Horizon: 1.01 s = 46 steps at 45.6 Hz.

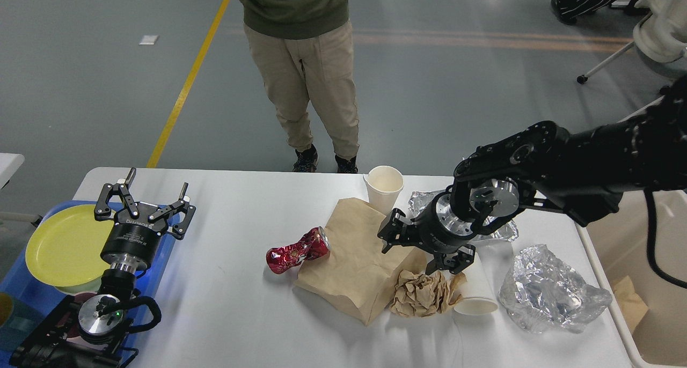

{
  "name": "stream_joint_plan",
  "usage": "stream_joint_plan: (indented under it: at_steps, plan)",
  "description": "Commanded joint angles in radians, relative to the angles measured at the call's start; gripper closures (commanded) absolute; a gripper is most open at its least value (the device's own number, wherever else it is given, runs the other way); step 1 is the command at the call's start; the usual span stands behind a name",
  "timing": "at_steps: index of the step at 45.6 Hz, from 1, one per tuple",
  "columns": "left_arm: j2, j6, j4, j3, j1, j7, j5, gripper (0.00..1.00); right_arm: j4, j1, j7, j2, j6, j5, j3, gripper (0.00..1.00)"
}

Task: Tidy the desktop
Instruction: 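Move the right gripper over the flat brown paper bag, then lower the right gripper and grasp the flat paper bag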

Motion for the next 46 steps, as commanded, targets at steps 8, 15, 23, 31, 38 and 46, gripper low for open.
stream_joint_plan:
  at_steps: [8, 15, 23, 31, 38, 46]
  plan:
    - [0.000, 0.000, 0.000, 0.000, -0.001, 0.000, 0.000, 0.04, -0.156, -0.178, 0.001, 0.048, -0.048, 0.002, 0.067, 0.12]
    - [0.000, 0.000, 0.000, 0.000, 0.000, -0.001, 0.000, 0.04, -0.211, -0.238, 0.001, 0.073, -0.073, 0.002, 0.087, 0.12]
    - [0.000, 0.000, 0.000, 0.000, 0.000, 0.000, 0.000, 0.04, -0.220, -0.263, 0.001, 0.088, -0.108, 0.002, 0.094, 0.11]
    - [0.000, 0.000, 0.000, 0.000, 0.000, 0.000, 0.000, 0.04, -0.252, -0.300, 0.001, 0.097, -0.120, 0.002, 0.123, 0.11]
    - [0.000, 0.000, 0.000, 0.000, -0.001, 0.000, 0.000, 0.04, -0.263, -0.313, 0.001, 0.103, -0.142, 0.002, 0.123, 0.25]
    - [0.000, 0.000, 0.000, 0.000, 0.000, 0.000, 0.000, 0.04, -0.252, -0.313, -0.001, 0.109, -0.131, -0.012, 0.117, 0.90]
